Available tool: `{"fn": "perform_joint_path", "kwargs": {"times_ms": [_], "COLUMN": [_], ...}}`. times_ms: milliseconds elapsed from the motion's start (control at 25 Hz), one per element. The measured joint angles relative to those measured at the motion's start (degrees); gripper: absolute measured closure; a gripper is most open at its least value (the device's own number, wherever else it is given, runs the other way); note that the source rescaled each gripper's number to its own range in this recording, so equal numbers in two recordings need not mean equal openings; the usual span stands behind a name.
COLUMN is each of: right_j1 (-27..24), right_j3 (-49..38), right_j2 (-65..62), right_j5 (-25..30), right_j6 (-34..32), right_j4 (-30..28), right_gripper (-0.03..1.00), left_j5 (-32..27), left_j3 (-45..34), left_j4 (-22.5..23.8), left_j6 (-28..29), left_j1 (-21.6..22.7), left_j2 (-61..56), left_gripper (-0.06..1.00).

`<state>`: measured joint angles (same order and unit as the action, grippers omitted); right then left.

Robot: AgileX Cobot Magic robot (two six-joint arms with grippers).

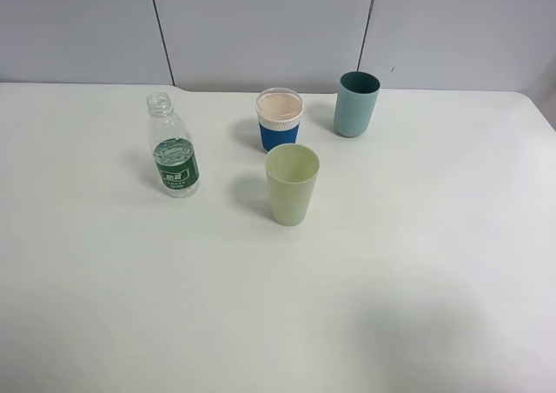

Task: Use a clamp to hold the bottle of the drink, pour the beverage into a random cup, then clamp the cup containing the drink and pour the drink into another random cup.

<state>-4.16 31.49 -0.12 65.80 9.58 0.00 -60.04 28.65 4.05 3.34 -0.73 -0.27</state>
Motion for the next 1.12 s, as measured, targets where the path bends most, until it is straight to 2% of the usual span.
{"fn": "perform_joint_path", "kwargs": {"times_ms": [320,1120], "right_j1": [0.00,0.00], "right_j3": [-2.48,-2.48], "right_j2": [0.00,0.00], "right_j5": [-4.39,-4.49], "right_j6": [0.00,0.00], "right_j4": [1.12,1.17], "right_gripper": [0.33,0.33], "left_j5": [0.00,0.00], "left_j3": [0.00,0.00], "left_j4": [0.00,0.00], "left_j6": [0.00,0.00], "left_j1": [0.00,0.00], "left_j2": [0.00,0.00], "left_gripper": [-0.06,-0.06]}}
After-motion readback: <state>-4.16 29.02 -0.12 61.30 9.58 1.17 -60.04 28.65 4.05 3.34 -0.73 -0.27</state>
